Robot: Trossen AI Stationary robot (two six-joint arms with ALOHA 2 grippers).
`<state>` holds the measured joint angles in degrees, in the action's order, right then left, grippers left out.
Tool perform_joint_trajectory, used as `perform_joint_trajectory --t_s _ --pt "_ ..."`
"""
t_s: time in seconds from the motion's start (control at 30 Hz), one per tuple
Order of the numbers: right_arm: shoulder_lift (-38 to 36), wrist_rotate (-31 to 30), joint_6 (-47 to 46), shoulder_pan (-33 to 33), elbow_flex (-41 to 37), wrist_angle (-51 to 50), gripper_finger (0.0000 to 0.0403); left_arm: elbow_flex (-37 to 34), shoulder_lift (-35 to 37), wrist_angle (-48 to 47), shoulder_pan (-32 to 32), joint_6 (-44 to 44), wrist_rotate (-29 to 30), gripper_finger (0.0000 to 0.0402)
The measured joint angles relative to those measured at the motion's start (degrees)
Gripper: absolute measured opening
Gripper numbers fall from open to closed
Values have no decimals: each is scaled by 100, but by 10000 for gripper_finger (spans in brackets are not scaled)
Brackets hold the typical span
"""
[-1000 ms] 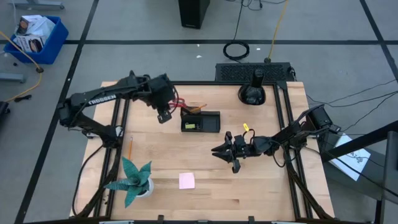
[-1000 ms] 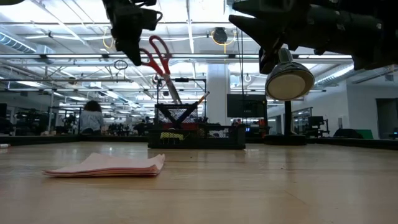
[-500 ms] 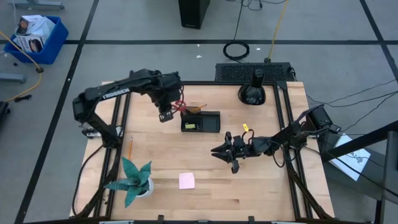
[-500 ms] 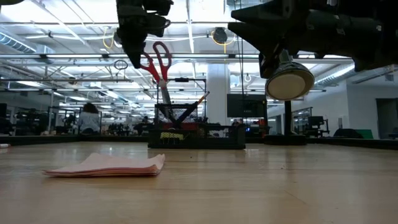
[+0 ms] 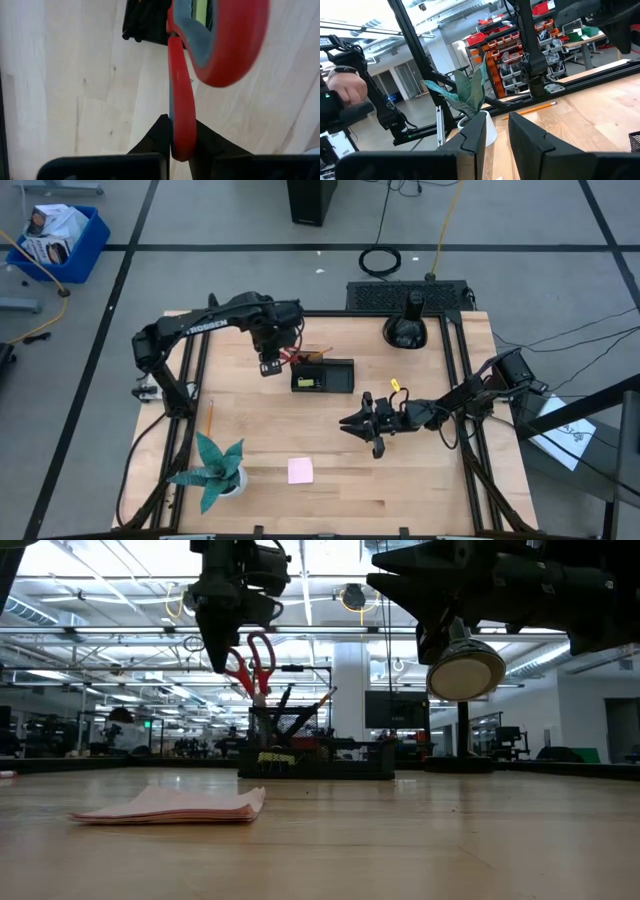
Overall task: Pick and place office supplies into organizer
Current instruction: Put the red scissors into the black desk organizer, then put the orange pencil into the black desk organizer
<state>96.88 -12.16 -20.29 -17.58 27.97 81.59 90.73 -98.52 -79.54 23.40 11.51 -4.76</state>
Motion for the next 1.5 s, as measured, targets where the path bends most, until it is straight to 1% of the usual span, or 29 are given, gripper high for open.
perform_joint_trajectory --t_s 0.17,0.27,0.33,0.4,0.5,0.63,0.7,0.8,0.97,1.07,1.13,1.23,1.3,1.4,1.5 --pt "0 2 0 0 0 -32 73 -1 -153 164 -2 17 114 19" --pt "0 2 0 0 0 -48 73 0 -149 366 -3 -42 418 38" --pt "0 2 0 0 0 -51 73 1 -153 446 32 168 322 55" --pt "0 3 0 -1 0 -70 73 1 -149 556 36 206 314 62" --pt "0 22 -9 -4 0 -69 73 1 -151 654 50 165 387 59" --pt "0 24 -20 -4 0 -88 73 1 -149 654 62 -8 676 52" --pt "0 24 -17 -11 0 -91 73 1 -149 668 53 -24 680 55" --pt "0 26 -40 -13 0 -89 73 1 -149 756 12 21 667 82" --pt "0 28 -107 -15 0 -91 73 1 -149 934 -43 18 694 164" --pt "0 31 -96 -15 0 -91 73 72 -149 838 -95 34 1013 209" --pt "0 35 -102 -15 0 -101 73 110 -66 719 -108 46 1069 230" --pt "0 42 -105 -15 0 -178 73 227 103 727 -135 -385 1012 250" --pt "0 44 -105 -15 0 -183 73 259 267 572 -136 -666 924 256" --pt "0 44 -100 -15 2 -246 73 268 585 368 -134 -1300 813 259" --pt "0 41 0 -15 2 -315 73 268 912 30 -152 -1702 618 255"
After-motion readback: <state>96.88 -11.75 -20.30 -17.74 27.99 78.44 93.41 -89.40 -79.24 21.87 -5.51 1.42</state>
